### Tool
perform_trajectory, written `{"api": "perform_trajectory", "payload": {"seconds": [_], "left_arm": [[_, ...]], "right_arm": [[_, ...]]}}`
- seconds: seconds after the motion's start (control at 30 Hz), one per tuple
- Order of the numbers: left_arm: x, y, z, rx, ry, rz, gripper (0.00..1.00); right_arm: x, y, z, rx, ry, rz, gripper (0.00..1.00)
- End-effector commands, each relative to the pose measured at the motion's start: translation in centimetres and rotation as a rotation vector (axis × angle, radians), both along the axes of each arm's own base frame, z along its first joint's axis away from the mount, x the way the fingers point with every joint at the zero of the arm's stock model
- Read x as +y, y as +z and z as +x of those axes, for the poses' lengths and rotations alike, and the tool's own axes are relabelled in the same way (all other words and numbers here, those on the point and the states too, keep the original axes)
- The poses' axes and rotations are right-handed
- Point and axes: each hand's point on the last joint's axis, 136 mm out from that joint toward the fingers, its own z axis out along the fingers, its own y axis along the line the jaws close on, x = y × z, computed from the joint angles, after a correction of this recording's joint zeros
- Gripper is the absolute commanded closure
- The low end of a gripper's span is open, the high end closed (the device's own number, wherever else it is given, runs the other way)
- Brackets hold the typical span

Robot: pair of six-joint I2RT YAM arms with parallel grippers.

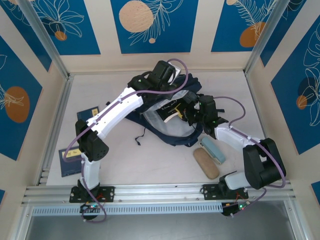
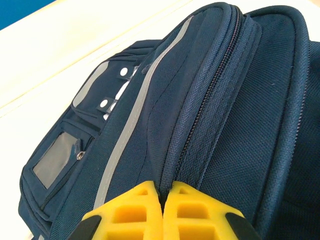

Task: Pack the student bag

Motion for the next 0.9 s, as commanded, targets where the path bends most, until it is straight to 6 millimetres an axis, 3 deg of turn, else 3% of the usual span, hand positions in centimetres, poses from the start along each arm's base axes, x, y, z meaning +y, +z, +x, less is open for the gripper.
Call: {"api": "perform_trajectory", "payload": {"seconds": [0.0,0.13,0.33,0.57,0.73,0.87], "left_arm": [[0.5,7.3,-0.1,-0.15,0.021,-0.151,1.0],[0.7,7.1,0.1,-0.157,0.031,-0.143,1.0],[0.6,7.4,0.3,-0.165,0.035,-0.155,1.0],[0.3,7.5,0.3,-0.16,0.036,-0.177,1.0],[0.3,7.7,0.3,-0.16,0.043,-0.185,1.0],[0.3,7.5,0.4,-0.155,0.042,-0.186,1.0]], "right_arm": [[-0.1,5.5,0.3,-0.194,0.008,0.054,1.0],[-1.0,7.4,-1.0,-0.269,-0.009,0.062,1.0],[-1.0,7.2,-1.1,-0.253,-0.013,0.058,1.0],[0.9,4.4,1.3,-0.181,-0.004,0.055,1.0],[0.7,0.1,3.1,-0.034,-0.076,0.022,1.0],[0.9,-1.4,4.3,-0.006,-0.095,0.02,1.0]]}}
